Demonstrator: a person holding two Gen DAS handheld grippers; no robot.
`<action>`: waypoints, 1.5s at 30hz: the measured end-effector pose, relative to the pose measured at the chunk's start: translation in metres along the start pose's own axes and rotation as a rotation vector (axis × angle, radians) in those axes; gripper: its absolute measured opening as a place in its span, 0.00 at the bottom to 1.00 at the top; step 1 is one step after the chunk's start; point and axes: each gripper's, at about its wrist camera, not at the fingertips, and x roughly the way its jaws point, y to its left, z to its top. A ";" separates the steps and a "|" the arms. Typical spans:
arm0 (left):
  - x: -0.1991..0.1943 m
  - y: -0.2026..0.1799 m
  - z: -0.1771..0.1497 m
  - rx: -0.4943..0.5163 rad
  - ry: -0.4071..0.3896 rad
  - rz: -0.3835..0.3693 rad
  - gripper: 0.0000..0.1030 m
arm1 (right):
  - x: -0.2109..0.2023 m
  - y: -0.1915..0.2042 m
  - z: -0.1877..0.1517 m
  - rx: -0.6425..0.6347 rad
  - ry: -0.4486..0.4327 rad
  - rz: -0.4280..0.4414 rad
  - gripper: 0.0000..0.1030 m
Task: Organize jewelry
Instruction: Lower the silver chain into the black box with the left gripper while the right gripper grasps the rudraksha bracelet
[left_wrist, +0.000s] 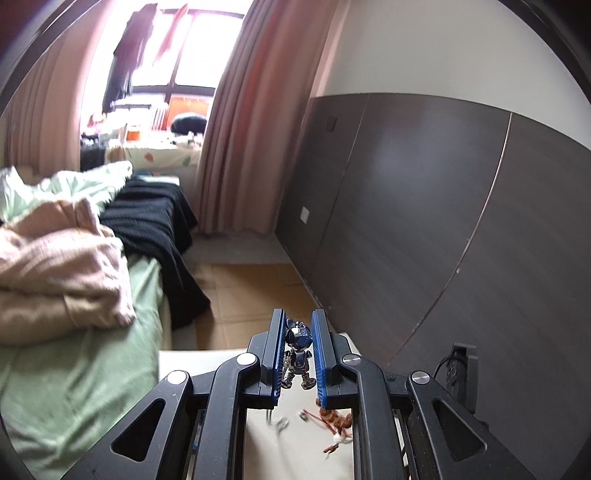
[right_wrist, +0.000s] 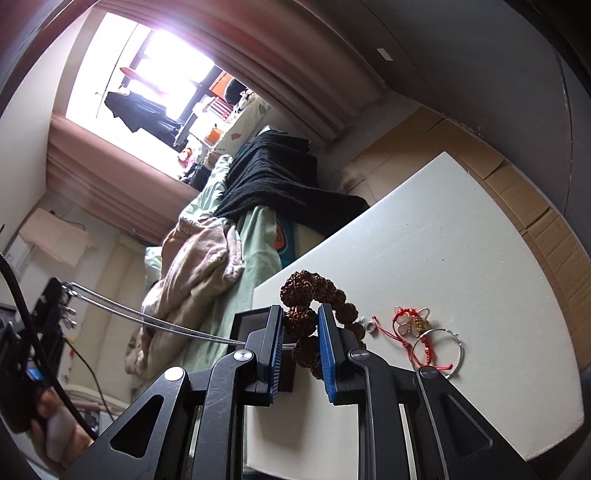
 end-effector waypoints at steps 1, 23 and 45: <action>-0.004 -0.002 0.005 0.010 -0.008 0.009 0.14 | 0.001 0.001 0.000 0.001 0.003 0.003 0.19; -0.022 0.004 0.059 0.101 -0.087 0.137 0.14 | 0.027 0.016 -0.004 -0.034 0.064 0.049 0.19; 0.068 0.076 -0.034 -0.143 0.098 0.088 0.14 | 0.037 0.023 -0.010 -0.063 0.098 0.013 0.19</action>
